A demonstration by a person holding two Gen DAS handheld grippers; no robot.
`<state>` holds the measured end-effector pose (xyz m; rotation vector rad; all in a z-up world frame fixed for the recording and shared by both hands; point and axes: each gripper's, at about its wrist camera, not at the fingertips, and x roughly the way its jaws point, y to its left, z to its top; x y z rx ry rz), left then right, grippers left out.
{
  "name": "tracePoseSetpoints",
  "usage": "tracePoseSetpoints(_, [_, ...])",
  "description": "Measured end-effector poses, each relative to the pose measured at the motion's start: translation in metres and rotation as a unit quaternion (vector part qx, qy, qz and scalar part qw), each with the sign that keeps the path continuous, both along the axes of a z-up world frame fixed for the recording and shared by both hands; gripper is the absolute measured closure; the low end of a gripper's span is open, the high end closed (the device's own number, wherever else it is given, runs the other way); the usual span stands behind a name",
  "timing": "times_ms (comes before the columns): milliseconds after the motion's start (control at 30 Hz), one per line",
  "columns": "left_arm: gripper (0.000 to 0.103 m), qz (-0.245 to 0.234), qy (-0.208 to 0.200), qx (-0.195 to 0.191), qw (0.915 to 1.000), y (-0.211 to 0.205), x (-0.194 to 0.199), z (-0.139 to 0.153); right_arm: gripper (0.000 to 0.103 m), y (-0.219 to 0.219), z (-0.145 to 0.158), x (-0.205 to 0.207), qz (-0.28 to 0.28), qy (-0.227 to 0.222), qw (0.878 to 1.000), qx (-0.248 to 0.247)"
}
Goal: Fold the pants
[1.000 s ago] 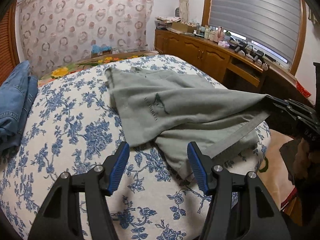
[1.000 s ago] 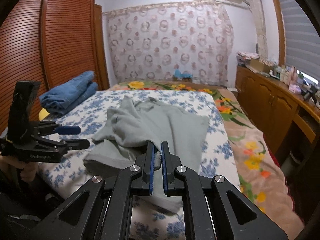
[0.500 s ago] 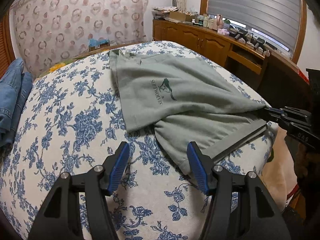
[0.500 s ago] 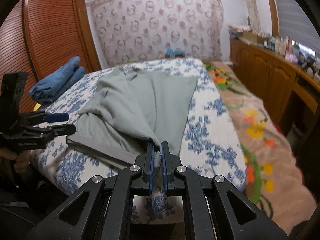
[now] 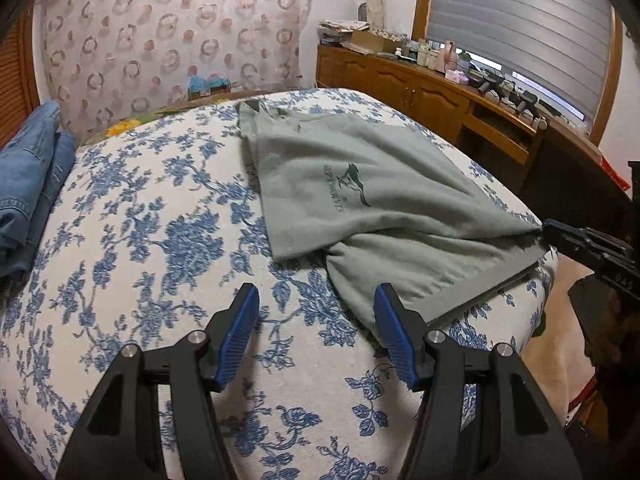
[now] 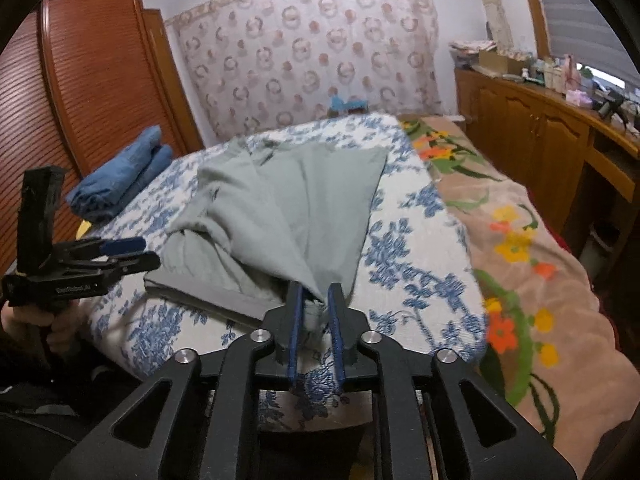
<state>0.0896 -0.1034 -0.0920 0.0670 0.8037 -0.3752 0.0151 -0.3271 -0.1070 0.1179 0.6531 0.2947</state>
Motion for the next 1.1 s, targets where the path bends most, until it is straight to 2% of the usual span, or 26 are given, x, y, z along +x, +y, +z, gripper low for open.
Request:
tracePoseSetpoints(133, [0.043,0.01,-0.013,-0.006,0.9998,0.009,-0.002,0.008,0.083,-0.008,0.01,-0.004,-0.014,-0.016,1.0,-0.002])
tracePoseSetpoints(233, [0.043,0.02,-0.022,-0.01,0.9995,0.017,-0.003,0.013,0.069,-0.008,0.016,0.002,-0.018,-0.025,0.999,-0.008])
tracePoseSetpoints(300, [0.043,0.028,-0.027,-0.012,0.9992,0.024,-0.002,0.015,0.055,-0.006,0.02,0.009,-0.019,-0.028,0.999,-0.011])
tracePoseSetpoints(367, [0.043,0.037,-0.03,-0.014,0.9988,0.03,0.0,0.015,0.048,-0.001,0.022,0.019,-0.023,-0.029,0.999,-0.01])
tracePoseSetpoints(767, [0.043,0.061,-0.034,-0.024,0.9972,0.053,0.0,0.02,0.048,0.074,0.038,0.076,0.067,-0.025,0.997,-0.023])
tracePoseSetpoints(1100, [0.043,0.09,-0.039,-0.032,0.9947,0.079,0.001,0.02,0.048,0.136,0.03,0.106,0.155,0.004,0.986,-0.053])
